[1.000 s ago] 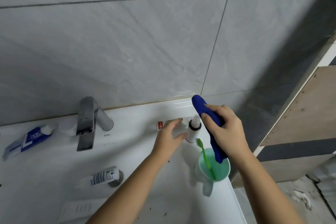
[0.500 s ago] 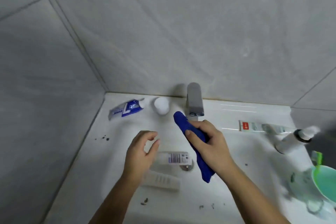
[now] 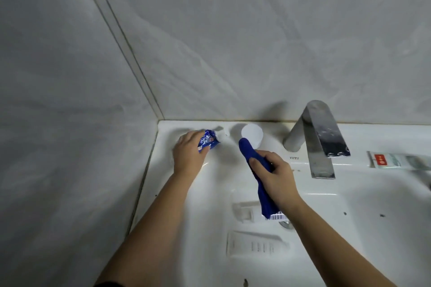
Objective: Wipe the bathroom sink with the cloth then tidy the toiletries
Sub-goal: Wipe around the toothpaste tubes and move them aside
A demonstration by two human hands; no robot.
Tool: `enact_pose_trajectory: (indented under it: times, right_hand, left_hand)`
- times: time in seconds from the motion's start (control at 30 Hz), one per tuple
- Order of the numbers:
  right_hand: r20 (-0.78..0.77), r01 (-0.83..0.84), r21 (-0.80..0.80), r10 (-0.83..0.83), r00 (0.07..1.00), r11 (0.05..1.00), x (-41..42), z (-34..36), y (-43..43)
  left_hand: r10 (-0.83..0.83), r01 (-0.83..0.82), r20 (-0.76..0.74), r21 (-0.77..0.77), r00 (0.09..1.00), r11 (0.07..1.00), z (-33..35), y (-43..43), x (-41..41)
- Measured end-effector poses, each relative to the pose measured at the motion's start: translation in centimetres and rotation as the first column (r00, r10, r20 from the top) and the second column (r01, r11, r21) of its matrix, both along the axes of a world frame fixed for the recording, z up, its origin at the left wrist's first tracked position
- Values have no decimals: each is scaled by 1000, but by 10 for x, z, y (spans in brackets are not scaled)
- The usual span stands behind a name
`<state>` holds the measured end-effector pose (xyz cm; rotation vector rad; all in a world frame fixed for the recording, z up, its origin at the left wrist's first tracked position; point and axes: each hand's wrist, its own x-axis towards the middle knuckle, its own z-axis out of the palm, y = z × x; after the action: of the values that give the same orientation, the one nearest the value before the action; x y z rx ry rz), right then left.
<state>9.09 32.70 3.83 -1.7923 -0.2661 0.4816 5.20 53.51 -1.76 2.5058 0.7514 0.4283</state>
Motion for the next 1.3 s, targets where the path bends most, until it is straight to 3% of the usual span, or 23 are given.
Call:
enact_pose_trajectory:
  times: [0.17, 0.23, 0.4, 0.6, 0.93, 1.13, 1.3]
  right_hand:
    - [-4, 54, -40, -54, 999, 998, 1, -14, -7]
    - [-5, 58, -49, -58, 998, 997, 0, -16, -14]
    - [-17, 83, -23, -83, 996, 996, -9, -12, -33]
    - [-64, 96, -4, -96, 993, 995, -30, -5, -82]
    - [-5, 250, 49, -250, 968, 967, -24, 21, -194]
    - [27, 383, 94, -387, 922, 919, 21, 37, -254]
    - [-9, 429, 108, -431, 902, 897, 70, 25, -267]
  left_hand:
    - [2, 1, -208, 16, 978, 1000, -15, 15, 29]
    - [15, -15, -225, 2, 974, 1000, -18, 18, 32]
    - [53, -67, -70, -220, 996, 973, 2, -1, 19]
    - [131, -45, 121, -540, 984, 840, 58, -67, -46]
    - [-12, 215, 302, -650, 953, 729, 137, -199, -41]
    - [-84, 271, 300, -660, 950, 701, 124, -288, 20]
    - [-111, 235, 233, -619, 966, 750, 92, -328, 96]
